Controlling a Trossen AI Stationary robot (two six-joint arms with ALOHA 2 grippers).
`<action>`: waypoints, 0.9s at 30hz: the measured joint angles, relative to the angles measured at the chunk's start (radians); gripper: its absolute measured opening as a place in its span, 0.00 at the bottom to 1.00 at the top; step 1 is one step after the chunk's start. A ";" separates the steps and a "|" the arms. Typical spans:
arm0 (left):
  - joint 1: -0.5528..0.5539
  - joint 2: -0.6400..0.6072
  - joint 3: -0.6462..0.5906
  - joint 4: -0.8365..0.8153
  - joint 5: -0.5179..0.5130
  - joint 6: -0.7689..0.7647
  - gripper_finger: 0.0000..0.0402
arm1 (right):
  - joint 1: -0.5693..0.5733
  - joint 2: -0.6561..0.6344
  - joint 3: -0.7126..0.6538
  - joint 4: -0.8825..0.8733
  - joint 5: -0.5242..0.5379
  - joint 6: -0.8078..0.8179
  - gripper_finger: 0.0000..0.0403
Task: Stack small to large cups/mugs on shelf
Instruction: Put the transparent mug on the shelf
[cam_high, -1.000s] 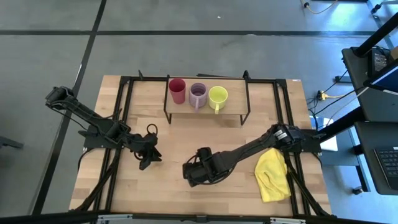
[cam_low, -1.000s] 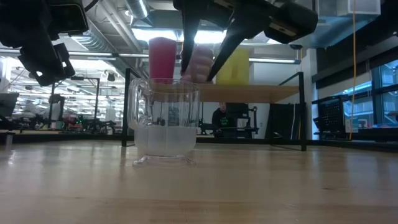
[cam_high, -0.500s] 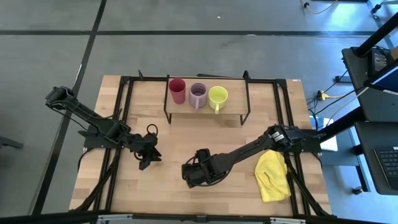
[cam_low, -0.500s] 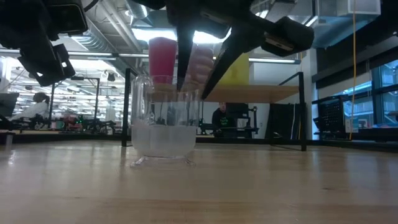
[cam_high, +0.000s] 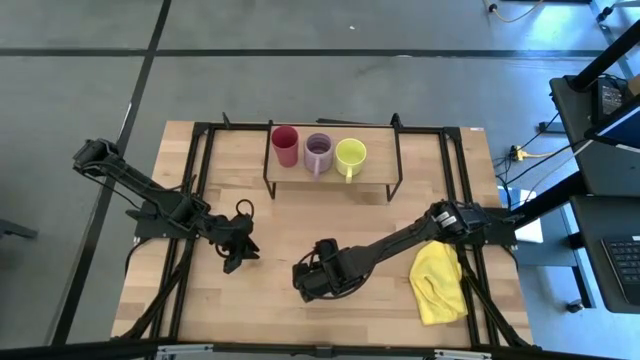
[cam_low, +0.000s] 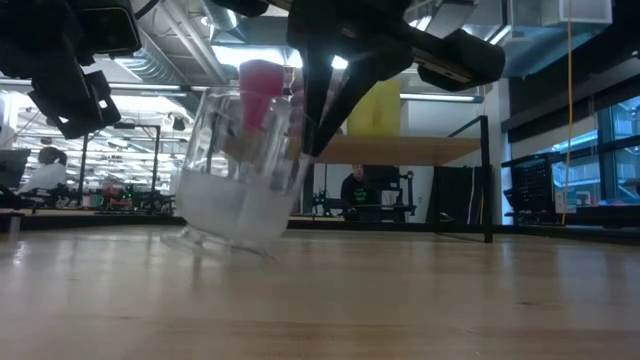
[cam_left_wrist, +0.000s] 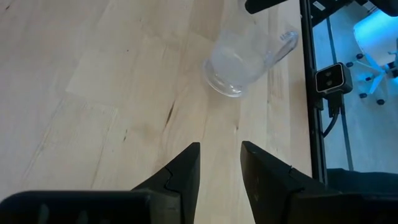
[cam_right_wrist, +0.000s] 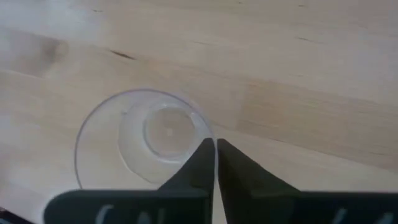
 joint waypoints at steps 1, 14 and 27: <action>0.000 0.000 0.000 0.000 0.000 0.000 0.27 | 0.000 0.000 0.000 -0.001 0.000 0.000 0.04; 0.000 0.000 0.000 0.000 -0.004 0.000 0.27 | 0.026 -0.005 0.277 -0.492 -0.009 0.018 0.01; -0.002 0.003 -0.001 0.004 -0.002 -0.008 0.27 | -0.043 -0.239 0.296 -0.520 0.250 -0.060 0.00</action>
